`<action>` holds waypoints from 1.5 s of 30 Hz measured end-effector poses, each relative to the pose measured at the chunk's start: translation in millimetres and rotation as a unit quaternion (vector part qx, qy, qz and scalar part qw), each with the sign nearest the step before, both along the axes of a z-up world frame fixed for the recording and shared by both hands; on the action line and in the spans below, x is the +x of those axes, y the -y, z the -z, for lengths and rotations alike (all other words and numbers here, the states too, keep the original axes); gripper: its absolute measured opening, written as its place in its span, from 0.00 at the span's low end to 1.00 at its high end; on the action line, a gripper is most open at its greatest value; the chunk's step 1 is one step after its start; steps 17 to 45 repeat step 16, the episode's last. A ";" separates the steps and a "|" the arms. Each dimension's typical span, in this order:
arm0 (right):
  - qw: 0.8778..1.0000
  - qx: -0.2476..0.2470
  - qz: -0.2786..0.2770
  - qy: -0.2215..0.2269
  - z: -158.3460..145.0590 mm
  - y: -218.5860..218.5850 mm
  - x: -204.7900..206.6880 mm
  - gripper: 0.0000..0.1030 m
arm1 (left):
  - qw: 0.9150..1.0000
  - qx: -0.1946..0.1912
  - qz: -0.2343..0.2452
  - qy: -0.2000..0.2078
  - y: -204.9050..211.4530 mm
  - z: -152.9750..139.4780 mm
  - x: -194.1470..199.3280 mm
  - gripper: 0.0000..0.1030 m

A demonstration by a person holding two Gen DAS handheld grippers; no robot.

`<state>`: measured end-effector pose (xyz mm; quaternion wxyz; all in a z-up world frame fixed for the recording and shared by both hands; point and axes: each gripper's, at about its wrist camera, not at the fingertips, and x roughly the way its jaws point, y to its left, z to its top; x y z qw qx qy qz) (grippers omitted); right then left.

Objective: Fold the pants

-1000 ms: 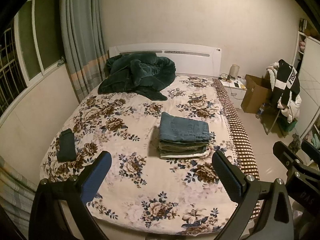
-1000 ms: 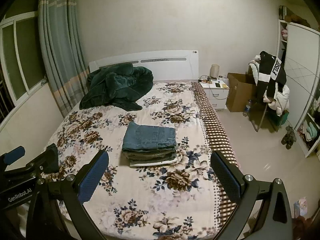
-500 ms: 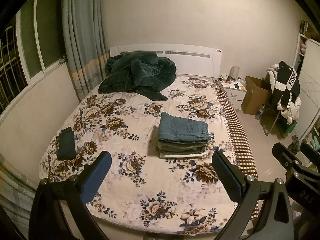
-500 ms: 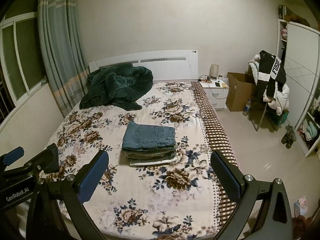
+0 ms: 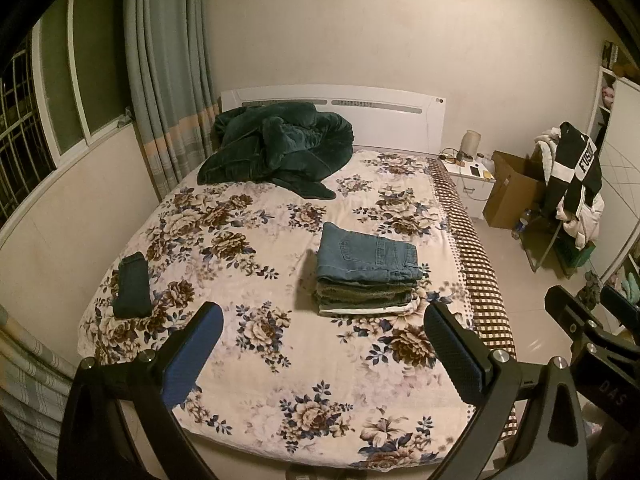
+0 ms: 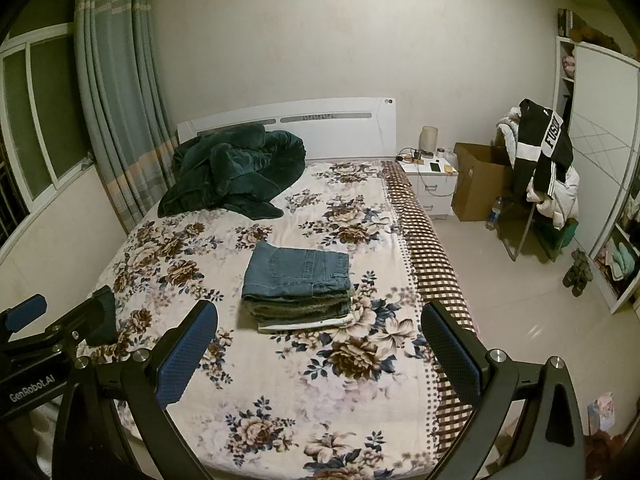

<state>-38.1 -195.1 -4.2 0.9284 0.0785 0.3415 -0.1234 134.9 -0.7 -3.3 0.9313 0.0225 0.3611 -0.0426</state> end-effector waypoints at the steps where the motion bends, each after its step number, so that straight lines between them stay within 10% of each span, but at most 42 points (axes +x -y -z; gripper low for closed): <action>1: 1.000 -0.001 0.000 0.000 -0.2 0.2 0.1 1.00 | 1.000 -0.001 0.000 -0.001 -1.1 0.7 0.8 1.00; 45: 1.000 0.001 0.001 -0.001 0.2 0.7 -1.2 1.00 | 1.000 -0.001 0.003 -0.002 3.4 -0.9 -0.2 1.00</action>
